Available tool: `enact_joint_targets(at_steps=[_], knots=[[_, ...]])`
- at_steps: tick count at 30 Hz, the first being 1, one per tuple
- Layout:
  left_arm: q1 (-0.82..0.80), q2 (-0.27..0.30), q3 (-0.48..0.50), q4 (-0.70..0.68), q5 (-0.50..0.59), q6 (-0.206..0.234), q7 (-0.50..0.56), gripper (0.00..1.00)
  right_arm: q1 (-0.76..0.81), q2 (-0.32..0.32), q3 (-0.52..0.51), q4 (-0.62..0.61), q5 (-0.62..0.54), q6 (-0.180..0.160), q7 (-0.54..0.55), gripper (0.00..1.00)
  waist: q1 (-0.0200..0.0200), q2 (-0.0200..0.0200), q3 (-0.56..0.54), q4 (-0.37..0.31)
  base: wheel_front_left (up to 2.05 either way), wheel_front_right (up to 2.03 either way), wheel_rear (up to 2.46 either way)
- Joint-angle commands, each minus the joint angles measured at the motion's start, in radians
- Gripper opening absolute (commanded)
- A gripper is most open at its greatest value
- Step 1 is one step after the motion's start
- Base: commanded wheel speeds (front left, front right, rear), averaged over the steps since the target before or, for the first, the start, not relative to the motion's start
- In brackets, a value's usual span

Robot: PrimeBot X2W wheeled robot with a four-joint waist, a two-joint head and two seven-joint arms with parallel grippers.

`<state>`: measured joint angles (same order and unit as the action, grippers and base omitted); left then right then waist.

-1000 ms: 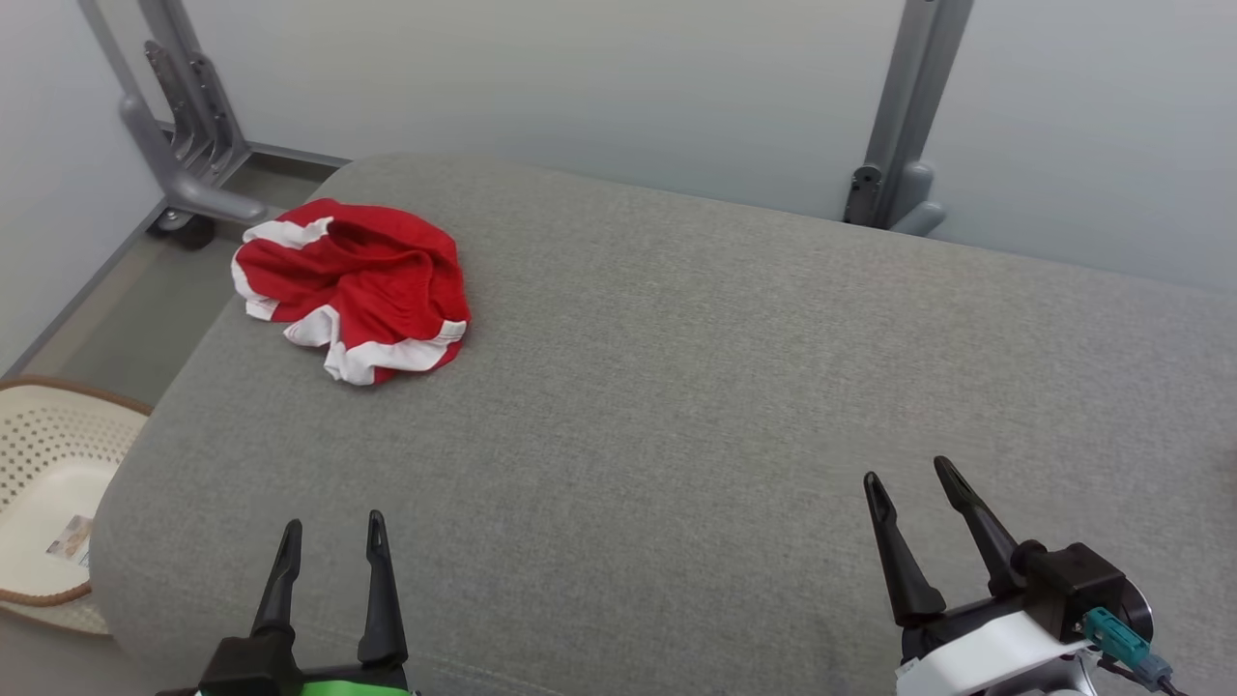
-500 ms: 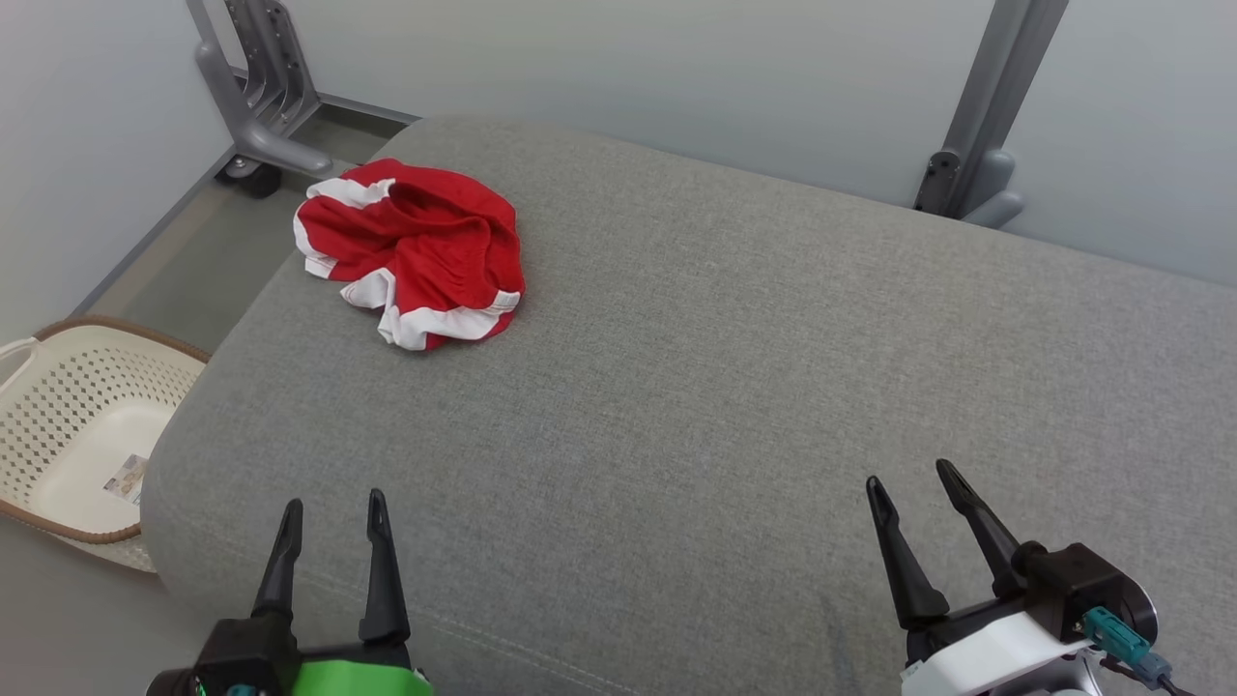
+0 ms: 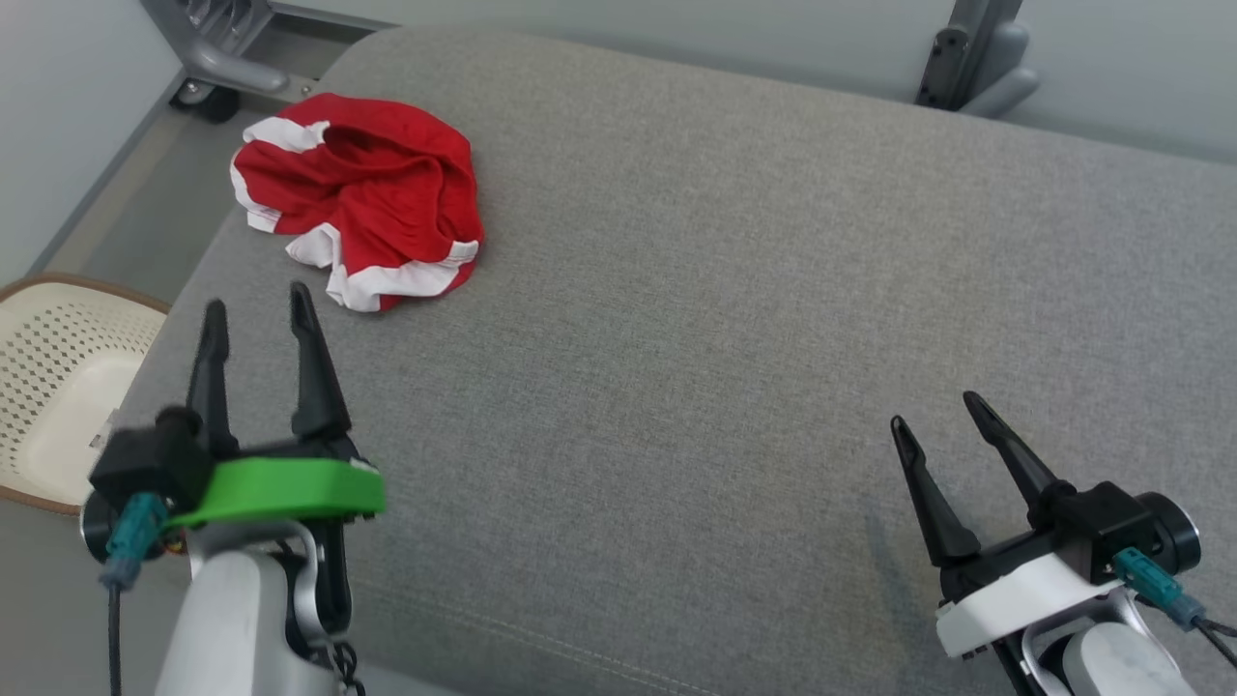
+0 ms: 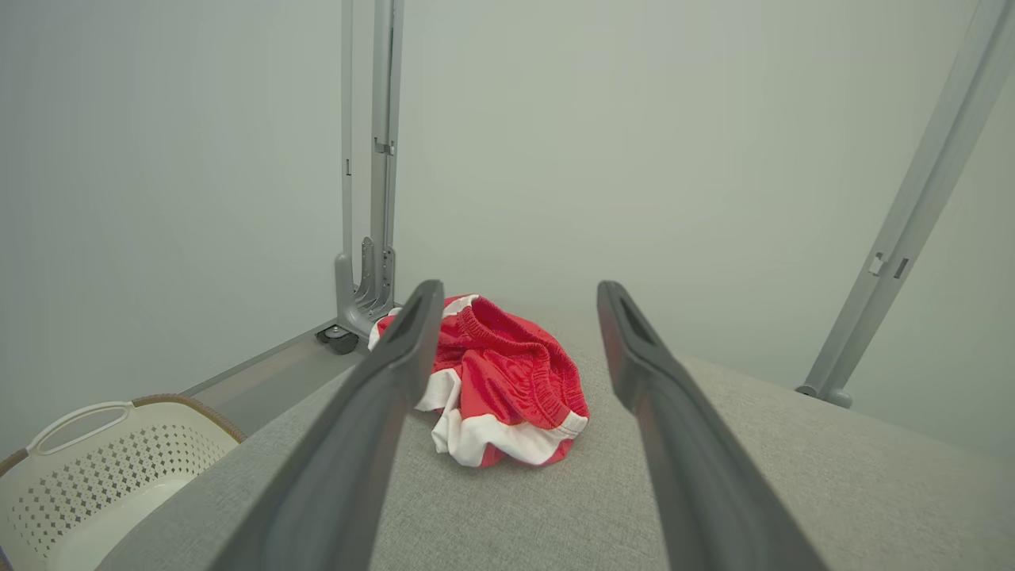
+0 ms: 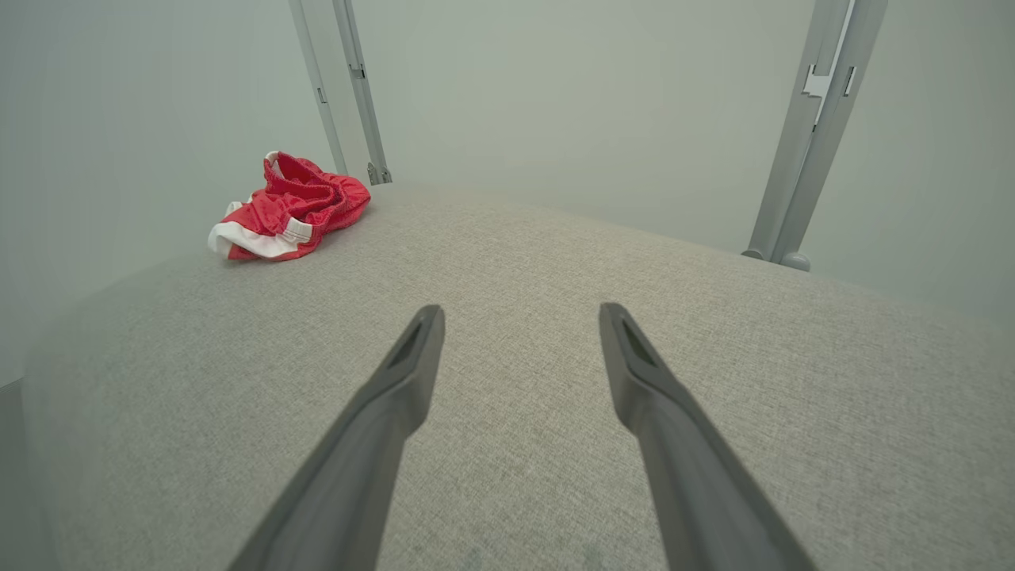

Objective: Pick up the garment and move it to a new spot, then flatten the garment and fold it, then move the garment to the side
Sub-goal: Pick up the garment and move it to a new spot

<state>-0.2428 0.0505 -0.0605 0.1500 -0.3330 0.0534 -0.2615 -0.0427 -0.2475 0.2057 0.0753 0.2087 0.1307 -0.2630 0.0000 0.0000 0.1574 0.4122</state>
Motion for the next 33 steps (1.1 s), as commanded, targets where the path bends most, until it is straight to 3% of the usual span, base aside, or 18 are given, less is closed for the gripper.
enact_joint_targets(at_steps=[1,5,10,14,21,28,33], knots=[[-0.043,0.000,0.010,0.016,-0.006,-0.005,-0.004,1.00,-0.019,-0.013,-0.001,-0.003,-0.006,0.000,-0.004,1.00,0.0000,0.0000,0.093,-0.033,0.00,0.00,0.00],[-0.185,0.000,0.063,0.137,-0.011,0.001,-0.003,1.00,-0.056,-0.048,0.002,-0.009,-0.006,0.000,-0.004,1.00,0.0000,0.0000,0.161,-0.054,0.00,0.00,0.00],[-0.375,0.019,0.090,0.365,-0.025,-0.023,0.003,1.00,-0.097,-0.083,0.002,-0.015,-0.008,0.000,-0.004,1.00,0.0000,0.0000,0.232,-0.076,0.00,0.00,0.00],[-0.532,0.047,0.113,0.552,-0.069,-0.042,0.077,1.00,-0.128,-0.105,0.003,-0.021,-0.010,0.000,-0.004,1.00,0.0000,0.0000,0.285,-0.090,0.00,0.00,0.00],[-0.753,0.098,0.141,0.814,-0.121,-0.030,0.248,1.00,-0.179,-0.140,0.009,-0.032,-0.006,0.000,-0.004,1.00,0.0000,0.0000,0.359,-0.108,0.00,0.00,0.00],[-0.872,0.089,0.197,0.976,-0.215,-0.042,0.403,1.00,-0.202,-0.161,0.000,-0.033,-0.004,0.000,-0.003,1.00,0.0000,0.0000,0.397,-0.115,0.00,0.00,0.00],[-0.920,0.097,0.182,1.059,-0.210,-0.029,0.468,1.00,-0.213,-0.171,0.003,-0.031,-0.001,0.000,-0.001,1.00,0.0000,0.0000,0.419,-0.122,0.00,0.00,0.00]])
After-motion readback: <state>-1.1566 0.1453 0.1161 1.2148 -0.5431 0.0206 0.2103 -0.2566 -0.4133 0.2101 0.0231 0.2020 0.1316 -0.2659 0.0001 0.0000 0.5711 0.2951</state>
